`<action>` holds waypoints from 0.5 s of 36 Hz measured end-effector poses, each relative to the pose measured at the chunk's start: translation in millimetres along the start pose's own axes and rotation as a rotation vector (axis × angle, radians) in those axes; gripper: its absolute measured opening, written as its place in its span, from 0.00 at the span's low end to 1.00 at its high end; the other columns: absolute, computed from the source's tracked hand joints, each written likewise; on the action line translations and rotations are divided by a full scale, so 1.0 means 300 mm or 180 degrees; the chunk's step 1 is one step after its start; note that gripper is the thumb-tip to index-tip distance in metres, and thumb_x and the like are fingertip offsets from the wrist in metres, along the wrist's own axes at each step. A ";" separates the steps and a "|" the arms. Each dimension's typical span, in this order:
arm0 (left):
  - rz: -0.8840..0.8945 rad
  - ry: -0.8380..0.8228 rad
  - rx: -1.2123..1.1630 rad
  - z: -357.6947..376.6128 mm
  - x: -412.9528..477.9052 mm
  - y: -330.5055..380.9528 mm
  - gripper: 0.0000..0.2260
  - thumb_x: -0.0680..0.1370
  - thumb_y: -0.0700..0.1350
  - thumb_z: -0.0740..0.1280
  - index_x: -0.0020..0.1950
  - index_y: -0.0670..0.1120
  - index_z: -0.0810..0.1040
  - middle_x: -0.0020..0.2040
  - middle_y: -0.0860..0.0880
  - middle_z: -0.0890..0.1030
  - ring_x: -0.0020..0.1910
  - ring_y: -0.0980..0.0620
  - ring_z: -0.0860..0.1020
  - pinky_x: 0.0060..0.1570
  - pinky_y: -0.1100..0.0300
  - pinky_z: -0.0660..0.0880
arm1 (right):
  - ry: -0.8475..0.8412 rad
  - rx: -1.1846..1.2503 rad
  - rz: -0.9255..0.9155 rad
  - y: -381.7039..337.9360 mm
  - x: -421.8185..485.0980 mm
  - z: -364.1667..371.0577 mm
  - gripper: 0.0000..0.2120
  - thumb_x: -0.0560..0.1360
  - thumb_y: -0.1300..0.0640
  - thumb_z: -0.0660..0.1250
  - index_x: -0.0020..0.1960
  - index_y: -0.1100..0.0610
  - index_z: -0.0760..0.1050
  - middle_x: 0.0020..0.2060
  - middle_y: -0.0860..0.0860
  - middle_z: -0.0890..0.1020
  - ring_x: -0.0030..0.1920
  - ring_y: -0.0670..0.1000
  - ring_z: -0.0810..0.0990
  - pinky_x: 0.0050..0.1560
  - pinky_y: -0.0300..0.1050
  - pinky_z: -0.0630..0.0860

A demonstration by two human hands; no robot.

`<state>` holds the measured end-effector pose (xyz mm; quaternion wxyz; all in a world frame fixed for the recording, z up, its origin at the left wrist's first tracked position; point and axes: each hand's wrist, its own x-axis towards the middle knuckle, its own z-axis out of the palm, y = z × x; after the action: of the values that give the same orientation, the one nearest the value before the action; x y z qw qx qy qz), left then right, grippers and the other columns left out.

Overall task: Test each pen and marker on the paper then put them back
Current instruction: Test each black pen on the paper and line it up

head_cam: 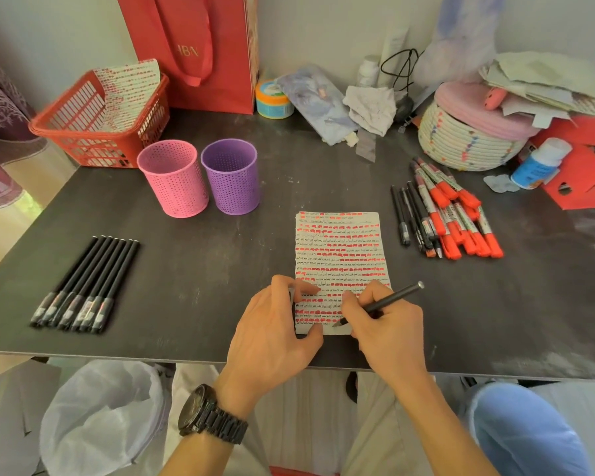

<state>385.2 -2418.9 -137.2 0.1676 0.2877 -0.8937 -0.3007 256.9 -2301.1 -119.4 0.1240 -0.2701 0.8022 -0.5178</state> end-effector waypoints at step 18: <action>-0.0035 -0.0113 -0.0023 0.003 0.005 -0.011 0.21 0.71 0.61 0.67 0.58 0.64 0.59 0.56 0.66 0.75 0.52 0.62 0.75 0.46 0.74 0.66 | 0.0378 0.0134 0.0229 -0.004 -0.069 -0.069 0.11 0.74 0.45 0.73 0.36 0.47 0.77 0.26 0.46 0.81 0.26 0.46 0.80 0.26 0.35 0.73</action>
<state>385.2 -2421.6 -139.9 0.1511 0.2865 -0.8939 -0.3100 264.3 -2274.1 -111.0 0.1003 -0.2072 0.8062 -0.5449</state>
